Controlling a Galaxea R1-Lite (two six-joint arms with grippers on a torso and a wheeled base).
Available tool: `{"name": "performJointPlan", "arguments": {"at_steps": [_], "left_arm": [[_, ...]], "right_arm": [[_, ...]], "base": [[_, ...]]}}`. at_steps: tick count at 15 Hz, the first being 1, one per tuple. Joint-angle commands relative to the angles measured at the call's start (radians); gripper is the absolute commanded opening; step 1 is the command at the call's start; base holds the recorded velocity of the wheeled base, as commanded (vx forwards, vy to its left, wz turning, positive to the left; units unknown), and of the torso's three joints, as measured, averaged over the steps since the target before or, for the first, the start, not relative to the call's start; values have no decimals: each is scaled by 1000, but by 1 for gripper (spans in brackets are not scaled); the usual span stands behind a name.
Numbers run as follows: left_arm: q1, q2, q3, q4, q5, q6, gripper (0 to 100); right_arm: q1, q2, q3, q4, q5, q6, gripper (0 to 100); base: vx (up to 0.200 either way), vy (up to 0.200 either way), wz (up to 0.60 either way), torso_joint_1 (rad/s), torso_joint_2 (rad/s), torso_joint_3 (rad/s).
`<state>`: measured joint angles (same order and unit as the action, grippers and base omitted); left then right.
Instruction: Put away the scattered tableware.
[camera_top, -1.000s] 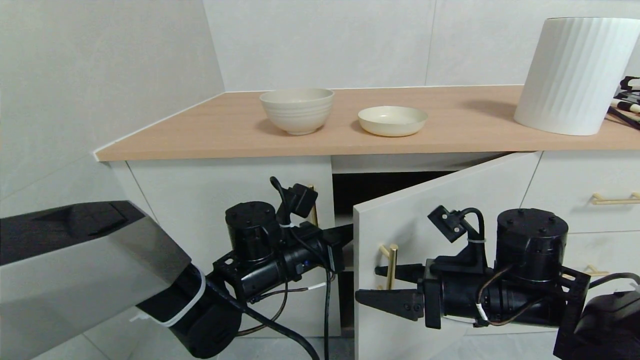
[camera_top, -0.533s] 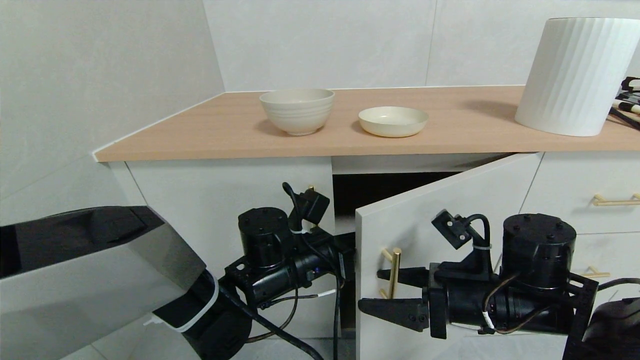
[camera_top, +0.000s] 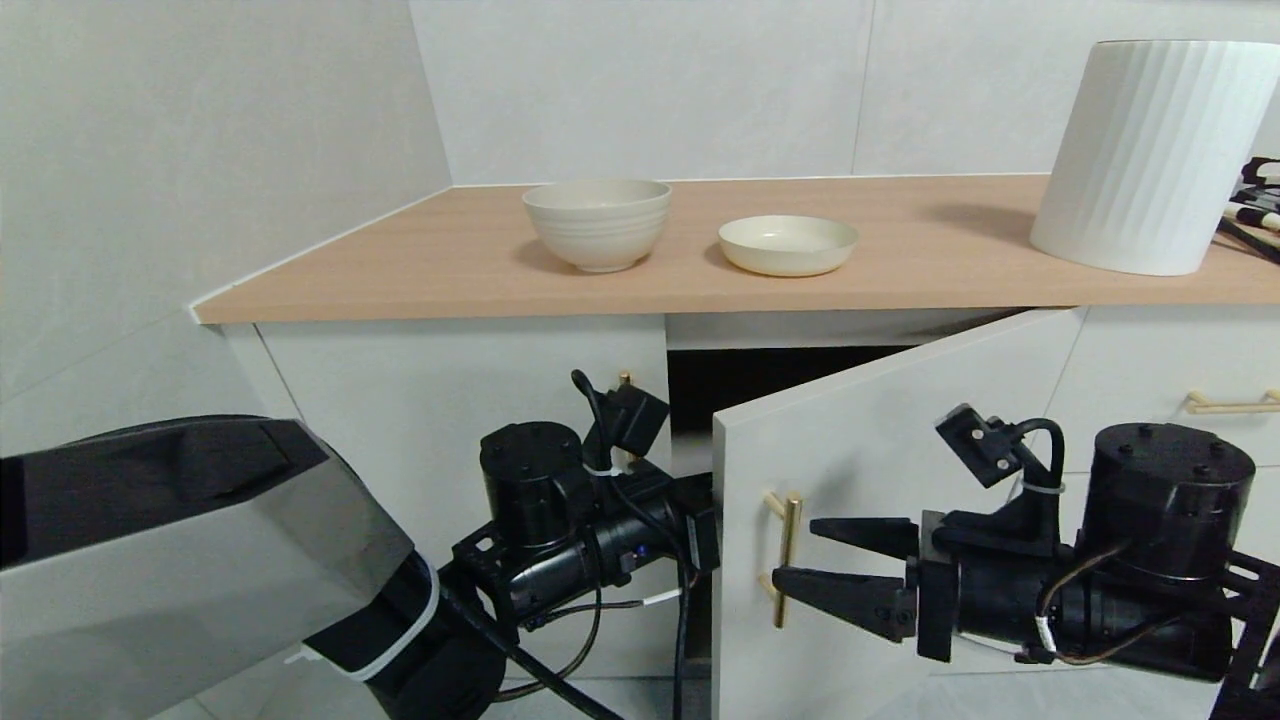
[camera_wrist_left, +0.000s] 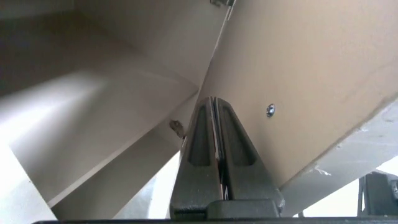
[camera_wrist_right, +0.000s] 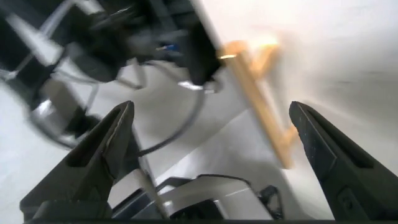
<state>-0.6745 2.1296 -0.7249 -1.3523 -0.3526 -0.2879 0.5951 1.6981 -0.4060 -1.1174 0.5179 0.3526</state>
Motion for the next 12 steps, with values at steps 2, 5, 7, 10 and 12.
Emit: {"name": "performJointPlan", "arguments": {"at_steps": [2,5,7,10,12], "left_arm": [[-11,-13,7,-1,0,-1,0],[-14,-17,12,-1,0,-1,0],[-19,-17,16,-1,1,-1,0],[-30,-14,22,-1,3,1,0],[-31,-13,24,-1,3,1,0]], "right_arm": [[-6,-78,85,4,-32,-3,100],[-6,-175,217,8,-32,-3,100],[-6,-196,237,8,-32,-4,100],[-5,-195,239,8,-32,-4,100],[-5,-198,240,8,-32,-4,100]], "base": [[0,0,0,0,0,0],[0,0,0,0,0,0],[0,0,0,0,0,0],[0,0,0,0,0,0],[0,0,0,0,0,0]]}}
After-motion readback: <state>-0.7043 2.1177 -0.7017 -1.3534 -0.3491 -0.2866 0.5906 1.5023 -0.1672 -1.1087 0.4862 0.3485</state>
